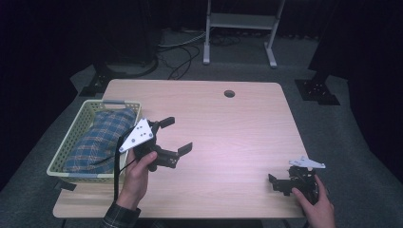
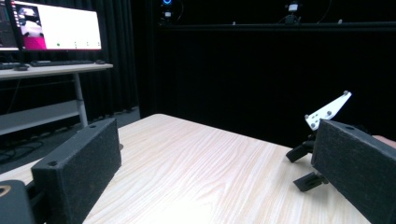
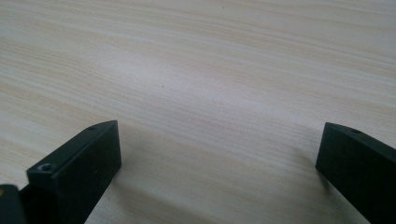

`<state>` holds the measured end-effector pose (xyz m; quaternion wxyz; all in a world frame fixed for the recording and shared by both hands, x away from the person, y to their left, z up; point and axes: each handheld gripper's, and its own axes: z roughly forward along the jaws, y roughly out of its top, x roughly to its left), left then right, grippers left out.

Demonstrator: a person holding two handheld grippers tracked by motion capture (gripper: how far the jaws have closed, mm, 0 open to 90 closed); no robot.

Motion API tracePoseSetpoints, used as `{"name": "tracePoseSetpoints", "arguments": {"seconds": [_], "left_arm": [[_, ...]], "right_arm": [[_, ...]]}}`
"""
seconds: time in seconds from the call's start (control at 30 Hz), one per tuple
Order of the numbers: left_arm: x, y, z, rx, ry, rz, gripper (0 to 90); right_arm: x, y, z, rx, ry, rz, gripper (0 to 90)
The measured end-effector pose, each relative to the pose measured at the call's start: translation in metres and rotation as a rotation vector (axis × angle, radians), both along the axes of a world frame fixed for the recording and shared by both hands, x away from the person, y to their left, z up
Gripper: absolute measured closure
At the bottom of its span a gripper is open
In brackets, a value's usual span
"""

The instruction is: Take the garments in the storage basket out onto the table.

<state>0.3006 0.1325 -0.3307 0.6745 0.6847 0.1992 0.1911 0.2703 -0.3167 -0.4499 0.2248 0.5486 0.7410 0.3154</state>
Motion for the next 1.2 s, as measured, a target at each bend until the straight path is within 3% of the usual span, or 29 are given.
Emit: {"name": "tracePoseSetpoints", "arguments": {"seconds": [0.4,0.73,1.2], "left_arm": [[0.003,0.006,0.012,-0.023,0.008,-0.001,0.7],[0.008,0.007,0.022,-0.013,0.001,0.001,0.7],[0.021,0.006,0.024,0.024,0.071,0.015,0.7]], "right_arm": [[0.000,0.000,0.000,0.001,0.000,-0.001,0.0],[0.000,0.000,0.000,0.001,0.000,-0.001,0.0],[0.000,0.000,0.000,0.001,0.000,-0.001,0.0]]}}
